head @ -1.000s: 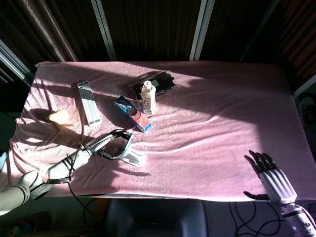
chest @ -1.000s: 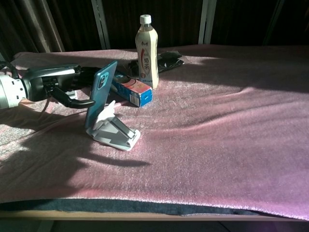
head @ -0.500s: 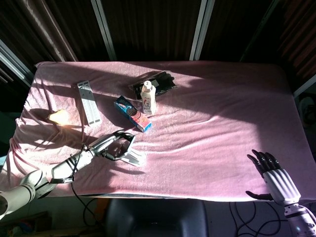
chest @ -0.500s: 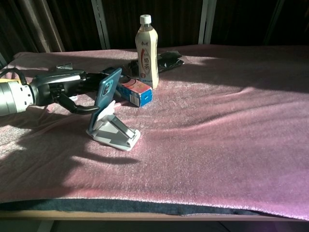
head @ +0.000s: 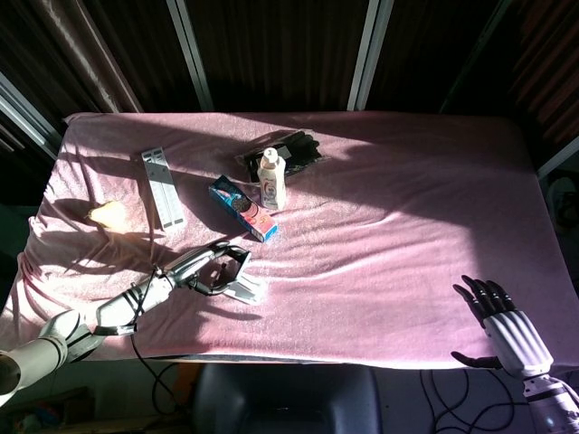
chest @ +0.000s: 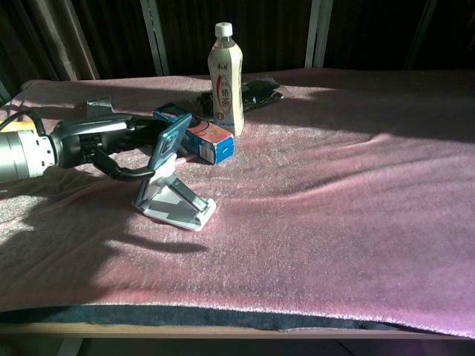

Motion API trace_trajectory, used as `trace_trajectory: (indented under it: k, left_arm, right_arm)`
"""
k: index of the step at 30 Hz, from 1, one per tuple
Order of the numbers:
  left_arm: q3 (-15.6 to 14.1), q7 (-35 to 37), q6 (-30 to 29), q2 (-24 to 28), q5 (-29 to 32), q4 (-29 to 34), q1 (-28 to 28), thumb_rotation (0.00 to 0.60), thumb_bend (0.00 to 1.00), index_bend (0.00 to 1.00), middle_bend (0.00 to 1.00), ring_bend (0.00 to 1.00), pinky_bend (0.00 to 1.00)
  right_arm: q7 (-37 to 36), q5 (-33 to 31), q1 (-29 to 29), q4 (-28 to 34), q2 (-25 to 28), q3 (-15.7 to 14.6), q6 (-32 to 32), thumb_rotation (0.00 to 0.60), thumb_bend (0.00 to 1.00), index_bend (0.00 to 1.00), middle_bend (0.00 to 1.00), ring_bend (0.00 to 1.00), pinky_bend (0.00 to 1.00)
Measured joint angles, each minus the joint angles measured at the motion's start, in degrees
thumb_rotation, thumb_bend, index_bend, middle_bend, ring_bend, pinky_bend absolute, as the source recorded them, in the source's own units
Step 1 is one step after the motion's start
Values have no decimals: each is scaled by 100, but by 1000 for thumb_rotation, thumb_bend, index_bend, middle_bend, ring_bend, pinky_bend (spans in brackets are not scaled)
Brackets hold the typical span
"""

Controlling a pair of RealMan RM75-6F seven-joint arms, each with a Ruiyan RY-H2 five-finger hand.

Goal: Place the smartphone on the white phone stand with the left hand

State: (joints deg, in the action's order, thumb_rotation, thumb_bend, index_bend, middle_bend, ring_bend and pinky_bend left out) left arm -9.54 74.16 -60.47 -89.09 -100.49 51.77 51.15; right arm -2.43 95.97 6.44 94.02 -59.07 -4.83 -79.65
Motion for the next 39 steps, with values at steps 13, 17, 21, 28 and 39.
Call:
trace_trajectory:
  k: [13, 17, 21, 28, 39]
  left_arm:
    - [69, -394, 283, 81, 269, 300, 9, 600, 248, 65, 0, 0, 0]
    - [97, -506, 239, 118, 312, 375, -31, 600, 246, 1, 0, 0, 0]
    - [112, -778, 122, 239, 341, 515, -117, 600, 246, 0, 0, 0, 0]
    - [247, -2815, -541, 629, 771, 1169, -793, 600, 280, 0, 0, 0, 0]
    - [437, -7846, -4081, 977, 1465, 2857, -3368, 600, 305, 0, 0, 0, 0]
  right_arm:
    - [-10, 79, 23, -28, 9, -24, 14, 600, 112, 0, 0, 0, 0]
    - [-4, 96, 14, -49, -6, -26, -13, 600, 112, 0, 0, 0, 0]
    - [28, 67, 8, -51, -20, -12, -19, 600, 111, 0, 0, 0, 0]
    - [182, -83, 18, -31, -72, 26, 87, 600, 112, 0, 0, 0, 0]
    - [885, -678, -41, 86, -487, 371, 1, 600, 111, 0, 0, 0, 0]
